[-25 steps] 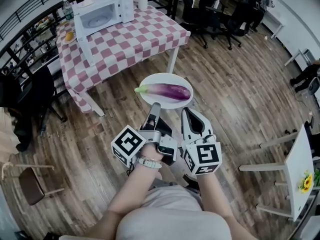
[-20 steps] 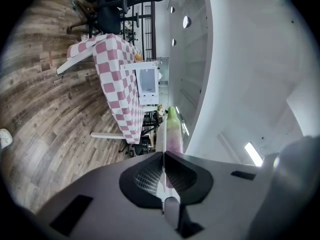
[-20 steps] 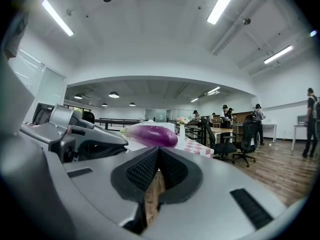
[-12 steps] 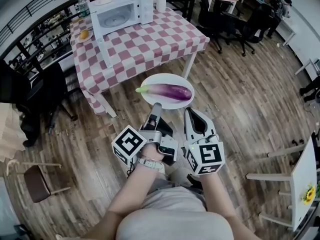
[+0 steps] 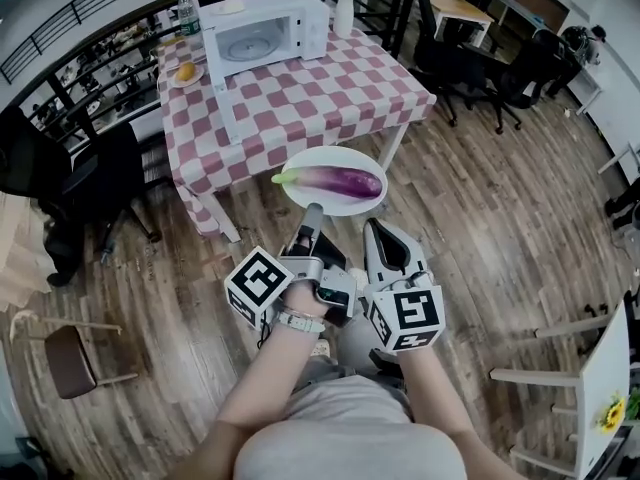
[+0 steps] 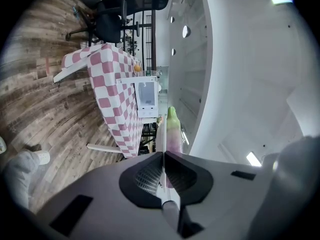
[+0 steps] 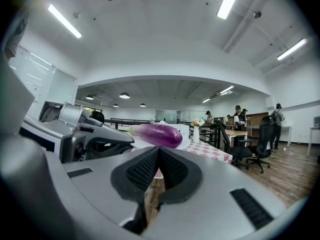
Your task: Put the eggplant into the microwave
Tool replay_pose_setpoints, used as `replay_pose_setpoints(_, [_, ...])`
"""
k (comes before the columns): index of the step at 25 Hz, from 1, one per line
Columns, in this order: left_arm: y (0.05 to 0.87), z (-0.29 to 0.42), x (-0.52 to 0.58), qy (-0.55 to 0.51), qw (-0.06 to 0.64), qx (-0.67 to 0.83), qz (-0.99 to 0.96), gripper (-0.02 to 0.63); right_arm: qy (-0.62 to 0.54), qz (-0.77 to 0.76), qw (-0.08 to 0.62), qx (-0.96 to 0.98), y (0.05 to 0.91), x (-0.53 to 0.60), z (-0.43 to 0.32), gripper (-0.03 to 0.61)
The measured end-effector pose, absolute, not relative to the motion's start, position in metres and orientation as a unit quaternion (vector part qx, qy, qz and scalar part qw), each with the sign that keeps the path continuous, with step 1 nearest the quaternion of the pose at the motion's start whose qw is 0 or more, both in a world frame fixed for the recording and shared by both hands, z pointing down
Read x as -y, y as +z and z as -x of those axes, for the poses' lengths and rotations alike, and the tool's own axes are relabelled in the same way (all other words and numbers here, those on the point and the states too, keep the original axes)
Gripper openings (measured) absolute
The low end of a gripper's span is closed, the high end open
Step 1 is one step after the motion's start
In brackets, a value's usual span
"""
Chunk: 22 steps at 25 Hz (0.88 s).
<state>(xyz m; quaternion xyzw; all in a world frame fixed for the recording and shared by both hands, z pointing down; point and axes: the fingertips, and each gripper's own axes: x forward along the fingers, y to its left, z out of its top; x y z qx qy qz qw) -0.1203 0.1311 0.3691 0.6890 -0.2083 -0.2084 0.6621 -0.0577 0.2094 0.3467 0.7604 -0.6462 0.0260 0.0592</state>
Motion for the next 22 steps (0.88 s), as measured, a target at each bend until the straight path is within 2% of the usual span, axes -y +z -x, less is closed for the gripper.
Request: replay_pose_setpoints(22, [0.377, 0.074, -0.054, -0.243, 0.652, 0.249, -0.674, 0.015, 0.022, -0.731, 0.021, 0.682, 0.347, -0.124, -0.001, 0.025])
